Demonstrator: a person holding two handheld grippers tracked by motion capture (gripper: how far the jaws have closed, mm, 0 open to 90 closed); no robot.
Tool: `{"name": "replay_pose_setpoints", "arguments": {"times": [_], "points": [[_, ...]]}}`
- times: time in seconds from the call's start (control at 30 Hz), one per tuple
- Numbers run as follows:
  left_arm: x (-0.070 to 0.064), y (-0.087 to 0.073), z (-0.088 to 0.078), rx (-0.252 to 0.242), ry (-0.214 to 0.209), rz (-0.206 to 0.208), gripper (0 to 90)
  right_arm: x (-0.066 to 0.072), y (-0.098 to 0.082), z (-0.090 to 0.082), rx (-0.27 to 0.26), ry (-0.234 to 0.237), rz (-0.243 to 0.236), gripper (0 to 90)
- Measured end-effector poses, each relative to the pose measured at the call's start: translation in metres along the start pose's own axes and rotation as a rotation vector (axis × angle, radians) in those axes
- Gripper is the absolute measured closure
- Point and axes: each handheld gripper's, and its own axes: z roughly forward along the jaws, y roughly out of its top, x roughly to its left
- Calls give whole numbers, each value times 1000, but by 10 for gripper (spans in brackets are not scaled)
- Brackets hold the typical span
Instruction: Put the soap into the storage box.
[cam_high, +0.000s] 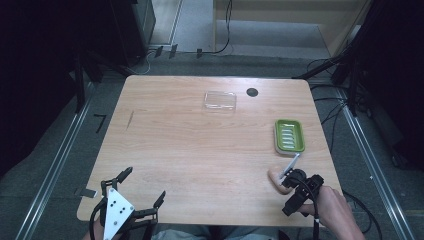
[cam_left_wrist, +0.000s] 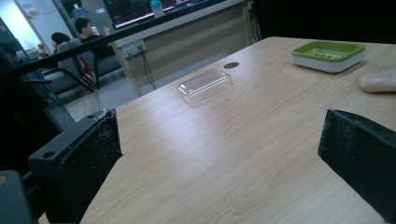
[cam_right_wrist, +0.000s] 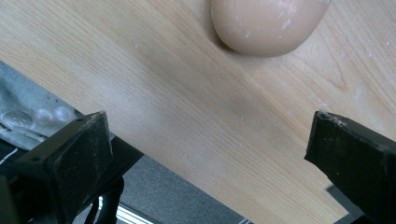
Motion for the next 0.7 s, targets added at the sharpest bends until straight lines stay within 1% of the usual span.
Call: {"name": "replay_pose_setpoints", "arguments": {"times": [0.13, 0.27, 0.4, 0.47, 0.53, 0.7], "points": [[0, 0, 0, 0, 0, 0, 0, 0, 3, -1, 0, -1, 1, 0], [0, 0, 0, 1, 0, 1, 0, -2, 8, -2, -8, 7, 7, 0], [0, 0, 0, 0, 0, 0, 0, -5, 14, -2, -15, 9, 3, 0], [0, 0, 0, -2, -1, -2, 0, -5, 17, -2, -12, 13, 4, 0], [0, 0, 0, -1, -1, -2, 0, -6, 21, -2, -22, 19, 12, 0], [0, 0, 0, -2, 0, -2, 0, -10, 28, -2, -26, 29, 18, 0]]}}
